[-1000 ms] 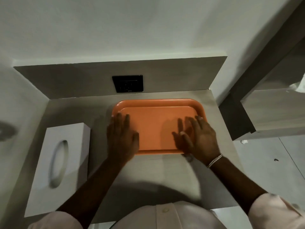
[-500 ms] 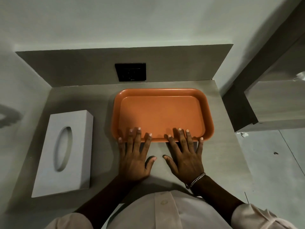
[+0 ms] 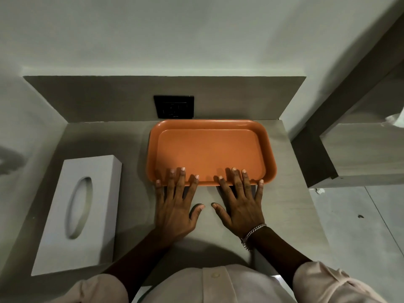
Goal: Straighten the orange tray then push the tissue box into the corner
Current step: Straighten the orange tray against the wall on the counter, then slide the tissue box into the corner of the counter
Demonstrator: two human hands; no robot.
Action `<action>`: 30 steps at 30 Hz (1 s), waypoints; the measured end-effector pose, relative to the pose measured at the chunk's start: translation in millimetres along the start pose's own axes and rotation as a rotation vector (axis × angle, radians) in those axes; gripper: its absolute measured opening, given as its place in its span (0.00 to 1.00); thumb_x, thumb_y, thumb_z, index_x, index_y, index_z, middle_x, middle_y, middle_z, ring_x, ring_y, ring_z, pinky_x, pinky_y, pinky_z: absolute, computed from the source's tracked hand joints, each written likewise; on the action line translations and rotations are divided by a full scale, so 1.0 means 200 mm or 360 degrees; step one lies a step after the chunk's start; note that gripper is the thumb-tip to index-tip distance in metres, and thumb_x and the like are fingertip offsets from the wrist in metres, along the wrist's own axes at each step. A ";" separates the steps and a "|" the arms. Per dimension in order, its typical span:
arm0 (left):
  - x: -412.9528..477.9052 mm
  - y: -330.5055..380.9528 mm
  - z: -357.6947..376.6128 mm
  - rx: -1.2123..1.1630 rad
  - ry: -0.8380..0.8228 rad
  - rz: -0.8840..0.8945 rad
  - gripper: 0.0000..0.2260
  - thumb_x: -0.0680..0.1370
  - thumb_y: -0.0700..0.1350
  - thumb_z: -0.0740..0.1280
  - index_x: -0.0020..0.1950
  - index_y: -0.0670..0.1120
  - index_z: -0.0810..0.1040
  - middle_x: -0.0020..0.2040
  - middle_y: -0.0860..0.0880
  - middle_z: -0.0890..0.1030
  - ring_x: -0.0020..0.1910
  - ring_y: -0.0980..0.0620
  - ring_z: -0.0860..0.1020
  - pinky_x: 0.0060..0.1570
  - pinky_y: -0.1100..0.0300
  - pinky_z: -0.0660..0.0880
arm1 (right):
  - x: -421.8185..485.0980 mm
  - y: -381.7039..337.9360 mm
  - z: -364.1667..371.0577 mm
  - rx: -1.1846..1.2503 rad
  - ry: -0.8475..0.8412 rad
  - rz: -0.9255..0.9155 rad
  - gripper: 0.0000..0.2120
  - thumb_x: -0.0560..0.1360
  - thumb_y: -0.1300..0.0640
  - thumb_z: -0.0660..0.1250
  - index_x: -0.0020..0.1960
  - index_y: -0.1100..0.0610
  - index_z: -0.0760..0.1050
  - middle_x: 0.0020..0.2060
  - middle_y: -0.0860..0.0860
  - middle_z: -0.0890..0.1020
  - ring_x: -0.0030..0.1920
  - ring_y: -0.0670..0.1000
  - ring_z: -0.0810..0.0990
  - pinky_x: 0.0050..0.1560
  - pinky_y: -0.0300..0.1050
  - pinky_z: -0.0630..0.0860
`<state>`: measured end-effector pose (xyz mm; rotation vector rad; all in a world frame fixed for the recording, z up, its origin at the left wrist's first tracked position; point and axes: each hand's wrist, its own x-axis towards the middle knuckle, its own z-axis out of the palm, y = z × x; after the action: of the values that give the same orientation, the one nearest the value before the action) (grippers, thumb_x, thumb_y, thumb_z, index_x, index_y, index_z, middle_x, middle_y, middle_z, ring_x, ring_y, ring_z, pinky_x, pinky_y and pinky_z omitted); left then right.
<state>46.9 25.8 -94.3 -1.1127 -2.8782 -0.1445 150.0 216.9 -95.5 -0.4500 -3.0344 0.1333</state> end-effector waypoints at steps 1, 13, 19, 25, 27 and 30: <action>0.02 -0.01 0.00 -0.0001 0.0001 0.0002 0.37 0.76 0.68 0.53 0.80 0.51 0.49 0.82 0.41 0.50 0.80 0.37 0.46 0.75 0.31 0.47 | 0.02 0.00 0.00 -0.0004 -0.0008 -0.0001 0.36 0.77 0.31 0.51 0.81 0.45 0.51 0.81 0.56 0.55 0.81 0.62 0.51 0.73 0.74 0.48; 0.06 -0.03 -0.05 -0.0034 -0.0032 0.0038 0.36 0.77 0.66 0.53 0.80 0.50 0.49 0.81 0.40 0.51 0.80 0.37 0.47 0.75 0.31 0.47 | 0.08 0.01 -0.02 0.0046 -0.0076 0.0005 0.35 0.78 0.32 0.49 0.81 0.44 0.50 0.81 0.56 0.53 0.81 0.62 0.47 0.73 0.76 0.46; -0.02 -0.12 -0.16 -0.0256 0.0056 -0.0018 0.35 0.78 0.62 0.55 0.79 0.45 0.53 0.80 0.39 0.52 0.80 0.36 0.48 0.75 0.31 0.52 | 0.07 -0.08 -0.07 0.0147 -0.0030 -0.0109 0.36 0.78 0.32 0.51 0.81 0.45 0.47 0.82 0.55 0.51 0.81 0.61 0.45 0.75 0.72 0.43; -0.10 -0.23 -0.29 -0.0235 0.0206 -0.0292 0.36 0.77 0.61 0.57 0.78 0.42 0.55 0.79 0.36 0.56 0.79 0.34 0.52 0.74 0.30 0.54 | 0.07 -0.32 -0.12 0.0305 0.0030 -0.0468 0.34 0.79 0.33 0.49 0.81 0.45 0.48 0.82 0.54 0.50 0.81 0.58 0.45 0.77 0.65 0.42; -0.15 -0.28 -0.32 -0.0205 0.0231 -0.0389 0.36 0.77 0.62 0.56 0.78 0.42 0.55 0.79 0.36 0.56 0.79 0.34 0.51 0.74 0.30 0.53 | 0.08 -0.41 -0.12 0.0346 0.0025 -0.0602 0.34 0.80 0.34 0.51 0.81 0.44 0.44 0.82 0.54 0.48 0.81 0.58 0.44 0.77 0.64 0.43; -0.23 -0.35 -0.34 -0.0208 0.0253 -0.0571 0.36 0.77 0.63 0.54 0.79 0.45 0.51 0.81 0.38 0.51 0.80 0.36 0.47 0.76 0.32 0.49 | 0.11 -0.52 -0.12 0.0380 -0.0003 -0.0796 0.35 0.80 0.36 0.55 0.81 0.45 0.45 0.81 0.54 0.49 0.81 0.58 0.45 0.77 0.62 0.47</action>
<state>36.0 -63.8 -35.5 -0.5557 -2.9249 -0.4195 101.8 124.9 -60.3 0.3241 -2.9672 0.4523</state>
